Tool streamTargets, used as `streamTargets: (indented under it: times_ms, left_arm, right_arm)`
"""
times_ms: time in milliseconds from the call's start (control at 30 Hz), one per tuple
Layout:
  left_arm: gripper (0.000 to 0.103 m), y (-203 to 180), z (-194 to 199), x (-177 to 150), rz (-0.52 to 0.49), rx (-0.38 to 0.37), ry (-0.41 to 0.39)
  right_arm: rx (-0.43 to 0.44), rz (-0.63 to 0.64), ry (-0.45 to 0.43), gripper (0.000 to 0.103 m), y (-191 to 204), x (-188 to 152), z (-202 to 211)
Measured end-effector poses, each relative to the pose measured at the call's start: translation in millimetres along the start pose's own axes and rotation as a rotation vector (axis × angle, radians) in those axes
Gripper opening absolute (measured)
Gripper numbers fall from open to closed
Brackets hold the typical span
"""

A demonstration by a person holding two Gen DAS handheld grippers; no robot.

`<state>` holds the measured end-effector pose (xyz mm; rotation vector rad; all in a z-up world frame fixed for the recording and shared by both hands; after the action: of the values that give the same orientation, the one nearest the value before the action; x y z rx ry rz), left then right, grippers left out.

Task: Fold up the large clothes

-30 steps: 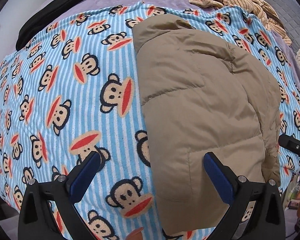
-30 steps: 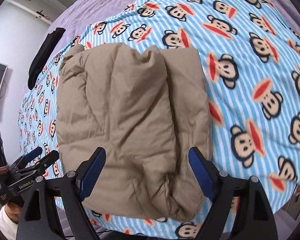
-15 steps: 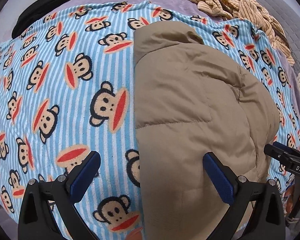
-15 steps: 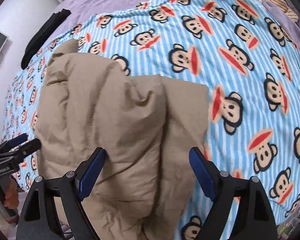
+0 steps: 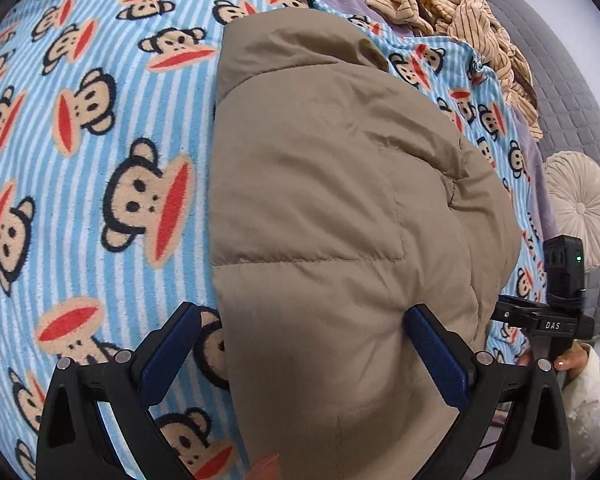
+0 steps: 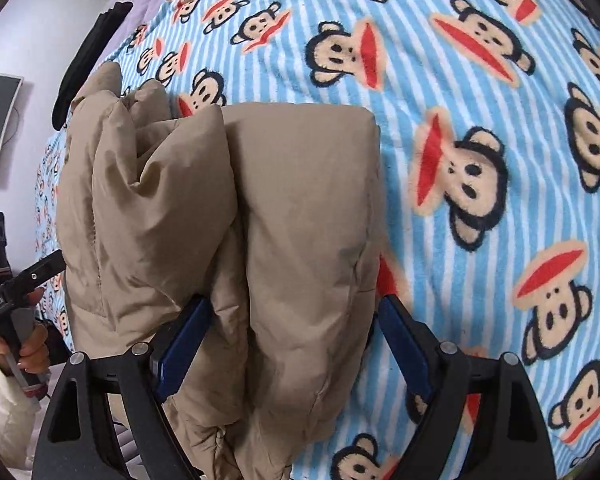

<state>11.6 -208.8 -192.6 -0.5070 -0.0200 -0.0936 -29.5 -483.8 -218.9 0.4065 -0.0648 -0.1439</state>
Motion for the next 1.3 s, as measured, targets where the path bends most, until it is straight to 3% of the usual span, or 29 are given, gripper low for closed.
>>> streamTargets:
  times_ms: [100,200,233,300,367,433,500,633,833,933,1100,1233,1300]
  left_arm:
    - [0.103,2,-11,1,0.027,-0.105,0.048]
    - [0.103,3,-21,3,0.006,-0.123,0.062]
    - [0.103,3,-24,3,-0.002,-0.127,0.064]
    - [0.103,2,-33,6,-0.012,-0.149,0.078]
    - [0.103,0,-44,10,-0.016,-0.176,0.089]
    - [0.103,0,-52,13,-0.003,-0.192,0.097]
    - [0.103,0,-60,18,0.031,-0.208,0.097]
    - [0.103,-4,-69,21,0.08,-0.221,0.107]
    - [0.103,-19,-67,17,0.006,-0.186,0.133]
    - [0.103,-10,-71,14,0.046,-0.231,0.154]
    - [0.103,-16,-81,16,0.077,-0.264,0.153]
    - [0.081,-31,-64,16,0.046,-0.234,0.105]
    - [0.074,-42,-49,16,0.014,-0.222,0.08]
  right_arm:
    - [0.143,-0.013,0.032,0.088,6,1,-9]
    - [0.283,-0.054,0.062,0.088,10,4,-18]
    - [0.271,-0.052,0.063,0.088,8,6,-20]
    - [0.169,-0.006,0.057,0.091,0,10,-25]
    - [0.154,0.038,0.057,0.103,-1,13,-31]
    - [0.196,0.059,0.064,0.103,3,15,-39]
    - [0.297,0.057,0.057,0.103,11,21,-45]
    - [0.387,-0.056,0.079,0.103,6,32,-64]
    - [0.385,-0.088,0.081,0.103,-3,23,-57]
    - [0.342,-0.066,0.096,0.103,-16,11,-48]
    - [0.429,-0.079,0.096,0.103,-12,21,-65]
    - [0.489,-0.116,0.094,0.103,-1,31,-75]
    - [0.496,-0.13,0.096,0.093,-1,29,-71]
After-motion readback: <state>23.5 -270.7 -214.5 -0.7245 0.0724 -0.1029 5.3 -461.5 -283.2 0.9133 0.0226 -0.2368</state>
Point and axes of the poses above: each gripper's, at about its wrist camera, not at the fingertips, and z roughly against the way its jaws point, y to its left, x to its top, the point moved 7 cm from there along -z, roughly the way its jaws point, and after that the axes turned 5 degrees about z, right-handed, at the moved point
